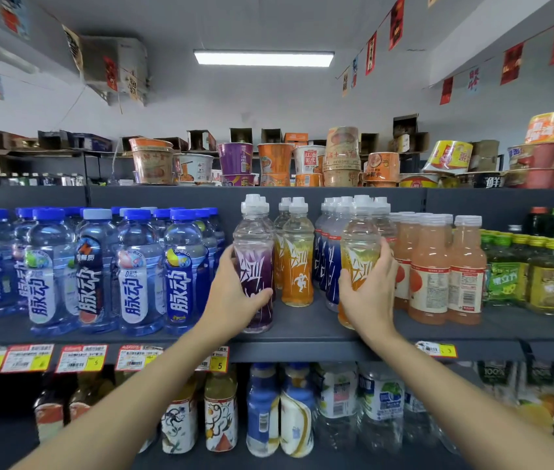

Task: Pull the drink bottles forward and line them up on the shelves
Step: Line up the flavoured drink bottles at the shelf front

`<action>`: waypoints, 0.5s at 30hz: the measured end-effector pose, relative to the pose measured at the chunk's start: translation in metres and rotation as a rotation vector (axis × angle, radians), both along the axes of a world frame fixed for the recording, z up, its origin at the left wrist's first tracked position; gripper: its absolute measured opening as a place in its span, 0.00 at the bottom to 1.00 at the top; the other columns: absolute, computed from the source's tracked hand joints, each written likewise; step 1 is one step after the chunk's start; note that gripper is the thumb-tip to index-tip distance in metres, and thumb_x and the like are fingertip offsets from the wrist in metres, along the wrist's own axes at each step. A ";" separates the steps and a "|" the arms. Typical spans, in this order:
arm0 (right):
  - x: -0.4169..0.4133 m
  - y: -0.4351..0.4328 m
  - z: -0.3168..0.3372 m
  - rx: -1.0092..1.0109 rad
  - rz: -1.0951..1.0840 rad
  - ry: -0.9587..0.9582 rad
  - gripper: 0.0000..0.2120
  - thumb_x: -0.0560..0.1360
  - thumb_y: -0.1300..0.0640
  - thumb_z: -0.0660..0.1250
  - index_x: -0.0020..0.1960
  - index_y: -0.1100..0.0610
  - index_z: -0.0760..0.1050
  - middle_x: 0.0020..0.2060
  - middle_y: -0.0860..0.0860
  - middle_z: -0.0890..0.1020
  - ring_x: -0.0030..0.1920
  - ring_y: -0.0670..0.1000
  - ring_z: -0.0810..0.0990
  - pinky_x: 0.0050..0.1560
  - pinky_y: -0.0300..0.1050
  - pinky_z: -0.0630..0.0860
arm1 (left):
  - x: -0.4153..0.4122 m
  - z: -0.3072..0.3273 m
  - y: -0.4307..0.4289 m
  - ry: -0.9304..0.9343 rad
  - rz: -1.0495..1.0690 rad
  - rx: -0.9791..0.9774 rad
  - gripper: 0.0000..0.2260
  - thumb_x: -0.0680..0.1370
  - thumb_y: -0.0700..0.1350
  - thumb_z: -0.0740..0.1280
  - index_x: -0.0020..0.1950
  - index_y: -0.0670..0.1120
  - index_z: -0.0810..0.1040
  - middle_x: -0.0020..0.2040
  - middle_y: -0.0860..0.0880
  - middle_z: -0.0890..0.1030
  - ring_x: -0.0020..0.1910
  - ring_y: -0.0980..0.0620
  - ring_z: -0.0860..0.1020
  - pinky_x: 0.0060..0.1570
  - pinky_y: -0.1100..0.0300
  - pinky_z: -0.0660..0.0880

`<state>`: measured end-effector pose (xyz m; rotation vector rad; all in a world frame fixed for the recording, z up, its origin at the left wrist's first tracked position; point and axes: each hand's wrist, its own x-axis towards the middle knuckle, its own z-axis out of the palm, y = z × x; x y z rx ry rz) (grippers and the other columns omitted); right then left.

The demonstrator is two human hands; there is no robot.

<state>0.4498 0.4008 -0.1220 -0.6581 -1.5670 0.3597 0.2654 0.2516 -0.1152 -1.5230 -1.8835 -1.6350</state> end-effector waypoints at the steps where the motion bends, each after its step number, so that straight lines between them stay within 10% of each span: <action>1: -0.002 -0.001 0.000 0.010 0.005 -0.006 0.39 0.76 0.59 0.71 0.80 0.58 0.53 0.75 0.57 0.63 0.74 0.51 0.61 0.74 0.44 0.57 | 0.001 -0.006 0.001 -0.002 0.015 0.008 0.40 0.71 0.46 0.78 0.77 0.47 0.59 0.62 0.57 0.71 0.61 0.60 0.70 0.60 0.65 0.64; 15: -0.051 -0.033 -0.002 0.017 0.186 -0.053 0.43 0.73 0.55 0.77 0.79 0.56 0.54 0.68 0.54 0.66 0.69 0.49 0.65 0.66 0.32 0.56 | 0.001 -0.017 0.001 -0.007 0.043 0.035 0.37 0.73 0.50 0.76 0.77 0.49 0.61 0.63 0.57 0.73 0.61 0.61 0.71 0.59 0.70 0.64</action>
